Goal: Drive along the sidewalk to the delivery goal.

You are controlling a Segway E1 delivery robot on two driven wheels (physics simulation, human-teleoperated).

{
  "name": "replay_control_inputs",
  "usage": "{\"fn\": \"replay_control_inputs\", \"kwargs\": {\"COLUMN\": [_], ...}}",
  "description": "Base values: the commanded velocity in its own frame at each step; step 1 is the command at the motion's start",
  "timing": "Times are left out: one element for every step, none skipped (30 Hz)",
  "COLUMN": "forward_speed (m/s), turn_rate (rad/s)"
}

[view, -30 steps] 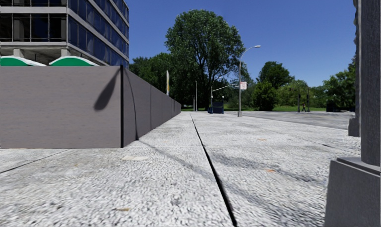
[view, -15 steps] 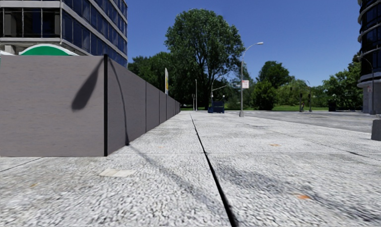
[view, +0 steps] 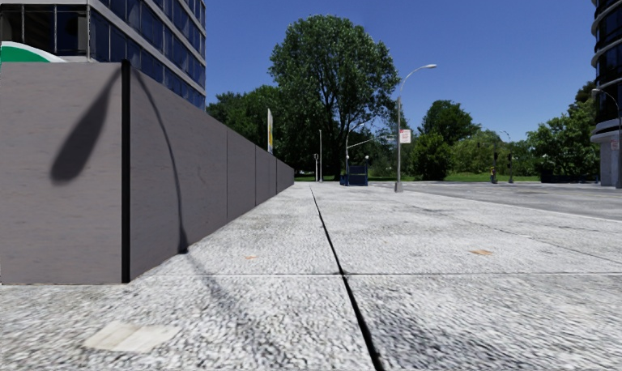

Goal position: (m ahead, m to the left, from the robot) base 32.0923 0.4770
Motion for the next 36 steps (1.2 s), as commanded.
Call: {"fn": "replay_control_inputs", "kwargs": {"forward_speed": [2.00, 2.00, 2.00, 2.00, 2.00, 2.00, 2.00, 2.00, 2.00, 2.00, 2.00, 2.00, 2.00, 2.00, 2.00, 2.00, 2.00, 2.00, 2.00, 2.00, 2.00, 2.00, 2.00, 2.00, 2.00, 2.00, 2.00, 2.00, 2.00, 2.00, 2.00, 2.00, 2.00, 2.00, 2.00, 2.00], "turn_rate": [0.00, 0.00, 0.00, 0.00, 0.00, 0.00, 0.00, 0.00, 0.00, 0.00, 0.00, 0.00, 0.00, 0.00, 0.00, 0.00, 0.00, 0.00, 0.00, 0.00, 0.00, 0.00, 0.00, 0.00, 0.00, 0.00, 0.00, 0.00, 0.00, 0.00, 0.00, 0.00, 0.00, 0.00, 0.00, 0.00]}}
